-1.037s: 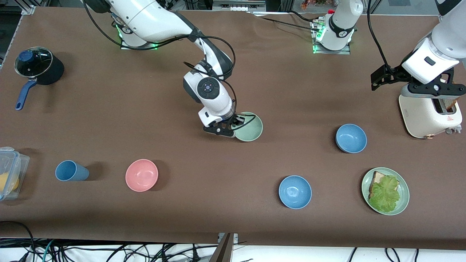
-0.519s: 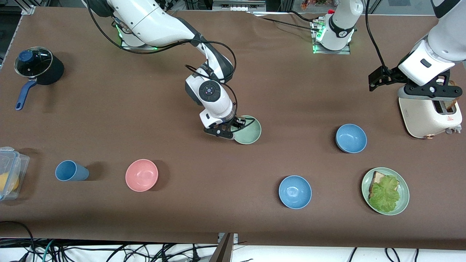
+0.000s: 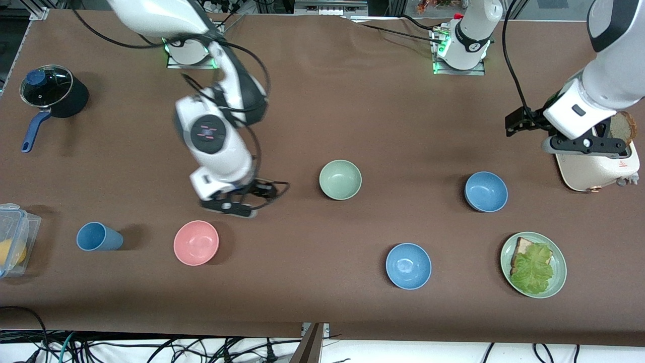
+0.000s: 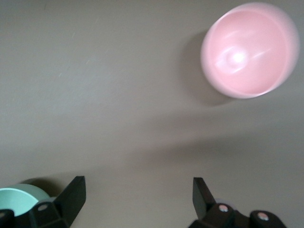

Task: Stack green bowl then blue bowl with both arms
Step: 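Release the green bowl with the right gripper while the left gripper reaches the blue bowl, then grasp the blue bowl with the left gripper and lift it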

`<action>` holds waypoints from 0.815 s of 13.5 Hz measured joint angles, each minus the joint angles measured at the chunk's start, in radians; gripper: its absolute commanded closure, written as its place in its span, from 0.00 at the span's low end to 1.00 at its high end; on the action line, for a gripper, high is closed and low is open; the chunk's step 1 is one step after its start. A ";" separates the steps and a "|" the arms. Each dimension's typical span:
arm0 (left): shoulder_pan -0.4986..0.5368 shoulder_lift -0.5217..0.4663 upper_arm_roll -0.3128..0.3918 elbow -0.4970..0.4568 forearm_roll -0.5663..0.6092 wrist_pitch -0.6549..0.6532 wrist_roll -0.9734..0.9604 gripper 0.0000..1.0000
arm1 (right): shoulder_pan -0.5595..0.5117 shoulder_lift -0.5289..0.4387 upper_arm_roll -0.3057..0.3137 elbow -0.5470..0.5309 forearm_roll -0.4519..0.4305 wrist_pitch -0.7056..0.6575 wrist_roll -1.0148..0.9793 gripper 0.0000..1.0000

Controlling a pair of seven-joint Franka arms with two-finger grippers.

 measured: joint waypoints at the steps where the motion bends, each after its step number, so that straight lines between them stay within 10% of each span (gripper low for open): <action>1: 0.013 0.016 0.002 0.001 0.000 0.001 0.000 0.00 | -0.038 -0.038 -0.002 -0.002 0.033 -0.046 -0.072 0.01; 11: 0.125 0.383 0.008 -0.010 0.034 0.232 0.140 0.00 | -0.166 -0.392 -0.152 -0.166 0.082 -0.303 -0.421 0.01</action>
